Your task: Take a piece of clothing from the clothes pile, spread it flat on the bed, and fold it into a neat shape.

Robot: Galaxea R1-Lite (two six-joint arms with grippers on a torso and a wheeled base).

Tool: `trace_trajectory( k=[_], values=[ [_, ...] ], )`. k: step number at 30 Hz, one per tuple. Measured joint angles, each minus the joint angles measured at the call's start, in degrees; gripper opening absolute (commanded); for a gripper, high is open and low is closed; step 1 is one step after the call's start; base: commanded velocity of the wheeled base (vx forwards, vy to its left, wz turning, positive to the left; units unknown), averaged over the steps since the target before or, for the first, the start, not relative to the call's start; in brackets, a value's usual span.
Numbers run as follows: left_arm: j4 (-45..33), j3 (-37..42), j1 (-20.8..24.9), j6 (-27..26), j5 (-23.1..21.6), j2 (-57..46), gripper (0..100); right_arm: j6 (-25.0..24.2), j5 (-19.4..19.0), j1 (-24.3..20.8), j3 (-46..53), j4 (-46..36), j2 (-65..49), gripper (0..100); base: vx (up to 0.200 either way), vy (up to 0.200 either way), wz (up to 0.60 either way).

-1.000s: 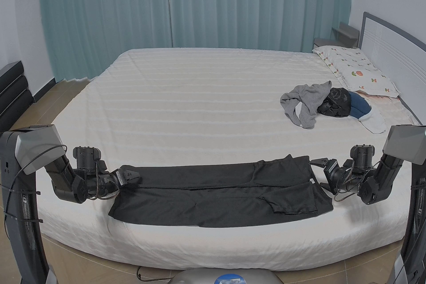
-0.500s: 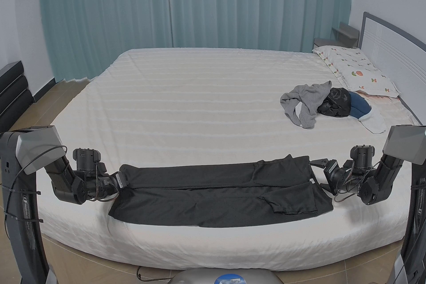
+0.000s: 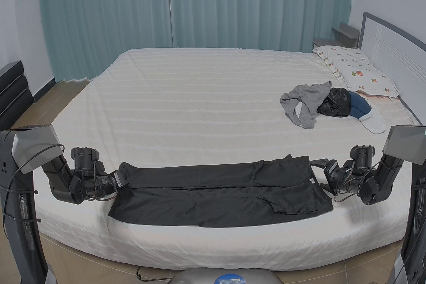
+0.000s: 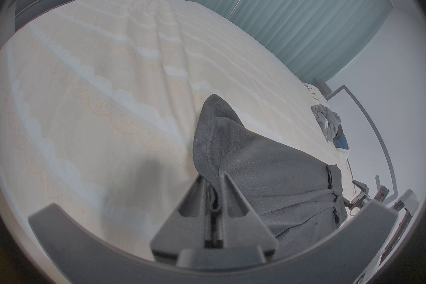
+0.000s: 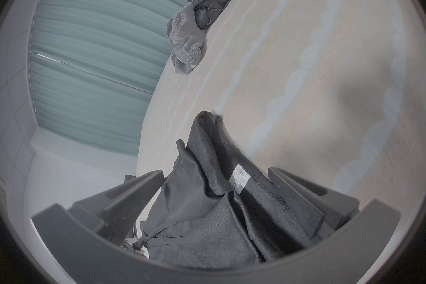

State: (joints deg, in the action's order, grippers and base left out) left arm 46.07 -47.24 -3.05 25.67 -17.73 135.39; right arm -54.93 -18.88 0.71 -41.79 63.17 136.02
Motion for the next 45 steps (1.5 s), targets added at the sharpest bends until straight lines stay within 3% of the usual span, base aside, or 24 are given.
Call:
trace_trajectory(
  k=[6, 22, 30, 45],
  values=[
    [0.0, 0.0, 0.0, 1.1, 0.0, -0.2, 0, 0.0, 0.0, 0.0, 0.5, 1.2, 0.1, 100, -0.2, 0.0, 0.0],
    [0.0, -1.8, 0.4, 2.5, 0.2, -0.2, 0, -0.1, 0.0, 0.0, 0.4, 1.2, 0.2, 100, 0.0, 0.0, 0.0],
    [0.0, -3.2, 1.2, 7.5, 0.8, -0.4, 0, -0.1, 0.0, 0.0, 0.4, 1.3, 0.3, 100, 0.0, 0.0, 0.0],
    [-0.2, -2.9, 3.2, 10.5, 1.3, -3.0, 0, -0.1, 0.0, 0.0, 0.4, 1.3, 0.3, 100, 0.0, -0.2, 0.0]
  ],
)
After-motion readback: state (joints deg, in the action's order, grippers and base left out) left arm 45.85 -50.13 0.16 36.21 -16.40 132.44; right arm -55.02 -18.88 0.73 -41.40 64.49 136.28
